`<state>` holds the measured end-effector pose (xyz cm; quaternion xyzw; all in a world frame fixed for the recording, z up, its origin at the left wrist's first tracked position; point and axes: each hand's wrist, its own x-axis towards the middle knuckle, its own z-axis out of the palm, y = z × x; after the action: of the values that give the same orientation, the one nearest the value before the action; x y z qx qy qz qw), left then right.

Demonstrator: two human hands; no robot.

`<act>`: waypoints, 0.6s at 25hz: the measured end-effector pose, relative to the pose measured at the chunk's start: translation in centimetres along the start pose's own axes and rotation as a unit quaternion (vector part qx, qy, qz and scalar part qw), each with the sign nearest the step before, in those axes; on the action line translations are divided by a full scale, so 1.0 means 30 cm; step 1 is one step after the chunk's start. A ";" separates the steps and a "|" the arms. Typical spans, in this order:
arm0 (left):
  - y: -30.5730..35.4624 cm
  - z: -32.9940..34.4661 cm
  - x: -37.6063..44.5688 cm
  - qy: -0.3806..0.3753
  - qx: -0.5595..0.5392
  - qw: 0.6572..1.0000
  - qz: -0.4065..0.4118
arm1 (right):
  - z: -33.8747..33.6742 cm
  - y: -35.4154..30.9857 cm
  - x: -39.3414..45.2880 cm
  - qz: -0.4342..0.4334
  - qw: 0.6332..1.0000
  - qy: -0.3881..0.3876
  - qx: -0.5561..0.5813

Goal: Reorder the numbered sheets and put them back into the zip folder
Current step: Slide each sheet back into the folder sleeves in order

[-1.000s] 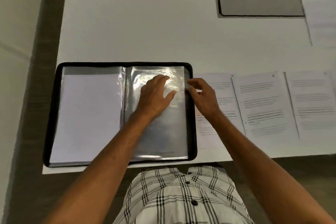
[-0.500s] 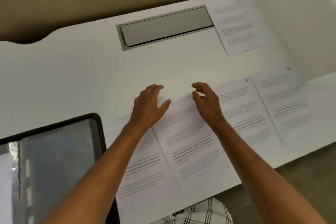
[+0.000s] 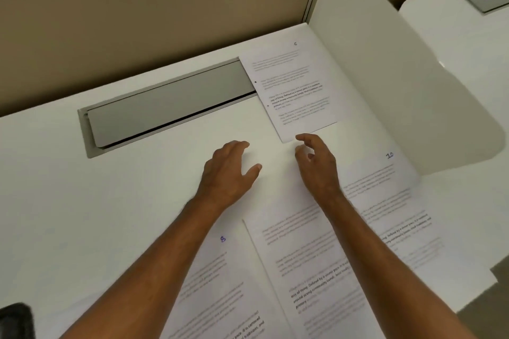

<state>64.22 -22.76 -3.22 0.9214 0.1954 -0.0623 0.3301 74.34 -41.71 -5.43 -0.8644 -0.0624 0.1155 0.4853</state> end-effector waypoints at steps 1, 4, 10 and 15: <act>0.016 0.013 0.047 -0.003 0.002 1.000 0.001 | -0.009 0.013 0.047 -0.004 1.000 0.010 -0.006; 0.065 0.046 0.186 0.007 0.014 1.000 0.002 | -0.019 0.048 0.172 -0.047 0.995 0.055 -0.061; 0.161 0.113 0.356 0.004 0.060 0.995 -0.074 | -0.001 0.131 0.277 -0.041 0.973 0.046 -0.221; 0.203 0.137 0.389 0.040 -0.071 0.989 -0.124 | 0.018 0.155 0.260 -0.066 0.955 0.054 -0.284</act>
<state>77.40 -25.94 -5.69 0.8658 0.3255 -0.0515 0.3766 81.71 -41.96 -10.76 -0.9656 -0.1229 0.0136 0.2287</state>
